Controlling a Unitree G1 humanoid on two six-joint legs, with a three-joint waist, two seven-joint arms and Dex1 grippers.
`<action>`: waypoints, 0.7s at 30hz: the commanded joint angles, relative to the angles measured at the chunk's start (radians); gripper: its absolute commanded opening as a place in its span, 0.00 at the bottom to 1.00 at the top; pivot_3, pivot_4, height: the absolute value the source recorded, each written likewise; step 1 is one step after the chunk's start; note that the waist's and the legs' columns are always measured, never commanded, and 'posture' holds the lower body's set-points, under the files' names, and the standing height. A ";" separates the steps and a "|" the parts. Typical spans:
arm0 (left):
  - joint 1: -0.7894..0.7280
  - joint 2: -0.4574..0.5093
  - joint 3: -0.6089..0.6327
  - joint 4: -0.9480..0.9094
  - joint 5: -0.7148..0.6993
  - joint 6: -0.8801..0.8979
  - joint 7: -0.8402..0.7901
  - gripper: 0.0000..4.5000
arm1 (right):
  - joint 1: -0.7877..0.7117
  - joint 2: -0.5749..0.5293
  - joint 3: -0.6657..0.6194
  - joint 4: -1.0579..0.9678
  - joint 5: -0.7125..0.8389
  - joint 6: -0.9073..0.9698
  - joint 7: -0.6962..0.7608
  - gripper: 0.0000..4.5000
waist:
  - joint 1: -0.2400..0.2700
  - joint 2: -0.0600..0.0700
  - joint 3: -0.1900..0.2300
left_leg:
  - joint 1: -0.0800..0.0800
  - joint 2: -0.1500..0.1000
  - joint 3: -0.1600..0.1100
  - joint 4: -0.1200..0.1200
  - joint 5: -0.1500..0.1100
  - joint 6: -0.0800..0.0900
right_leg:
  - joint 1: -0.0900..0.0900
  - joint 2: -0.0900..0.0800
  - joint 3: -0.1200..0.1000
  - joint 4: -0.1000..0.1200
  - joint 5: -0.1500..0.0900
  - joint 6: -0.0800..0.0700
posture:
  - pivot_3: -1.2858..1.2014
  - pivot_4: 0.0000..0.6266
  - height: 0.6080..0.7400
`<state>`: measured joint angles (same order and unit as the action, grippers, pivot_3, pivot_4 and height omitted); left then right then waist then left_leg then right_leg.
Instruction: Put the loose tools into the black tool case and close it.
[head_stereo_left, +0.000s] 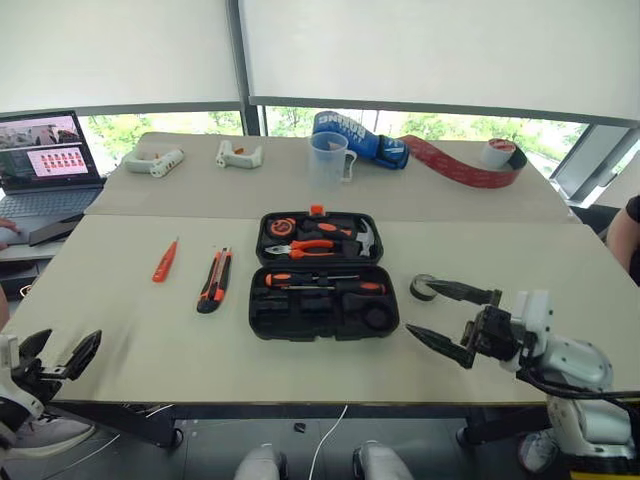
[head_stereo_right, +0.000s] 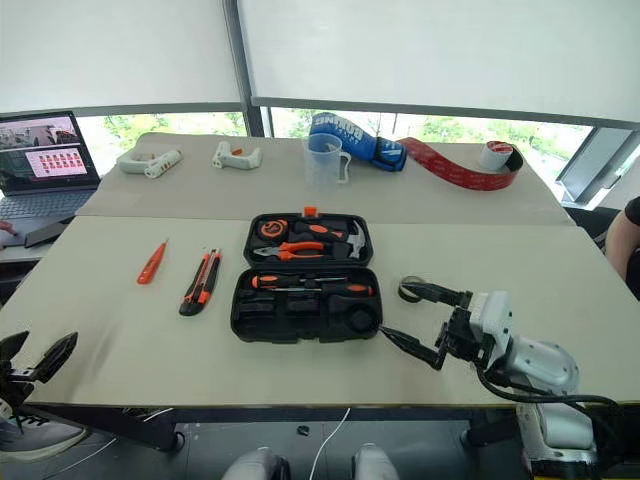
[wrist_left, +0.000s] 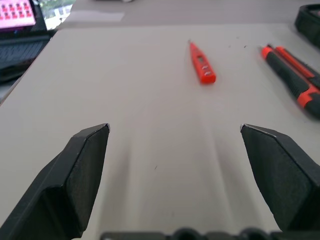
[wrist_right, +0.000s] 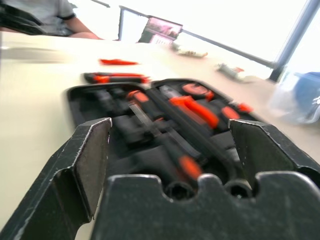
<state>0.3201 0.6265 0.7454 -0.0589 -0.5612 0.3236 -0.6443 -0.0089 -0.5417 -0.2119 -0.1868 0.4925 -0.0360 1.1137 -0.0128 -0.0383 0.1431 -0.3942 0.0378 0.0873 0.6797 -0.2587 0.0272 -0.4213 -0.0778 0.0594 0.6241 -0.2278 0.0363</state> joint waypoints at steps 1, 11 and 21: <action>-0.104 0.087 -0.032 -0.097 -0.040 0.197 0.107 1.00 | 0.000 0.003 -0.001 -0.095 0.026 -0.014 -0.034 0.98 | 0.000 -0.001 0.001 | 0.000 0.000 0.000 0.000 0.001 -0.001 | 0.000 0.000 0.000 0.001 0.000 0.000 | 0.52 0.24 1.00; -0.597 0.268 -0.330 0.147 0.049 0.582 0.227 1.00 | -0.133 -0.032 0.100 -0.221 0.017 0.167 -0.156 0.98 | -0.006 -0.004 0.003 | 0.003 -0.001 0.000 -0.002 0.009 -0.006 | -0.001 0.004 -0.002 0.005 0.007 0.002 | 0.52 0.24 1.00; -1.068 0.217 -0.661 0.669 0.292 0.501 0.151 1.00 | -0.292 -0.036 0.132 -0.229 0.039 0.246 -0.187 0.98 | 0.002 -0.008 0.005 | -0.010 -0.003 -0.002 -0.003 0.009 -0.006 | -0.006 0.004 -0.011 0.002 0.005 0.002 | 0.52 0.24 1.00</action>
<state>-0.7175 0.8470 0.1190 0.5603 -0.3135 0.8647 -0.4620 -0.2942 -0.5713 -0.0625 -0.3911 0.5001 0.2051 0.9332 -0.0105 -0.0465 0.1484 -0.4058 0.0344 0.0851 0.6768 -0.2499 0.0213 -0.4278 -0.0749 0.0466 0.6263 -0.2223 0.0383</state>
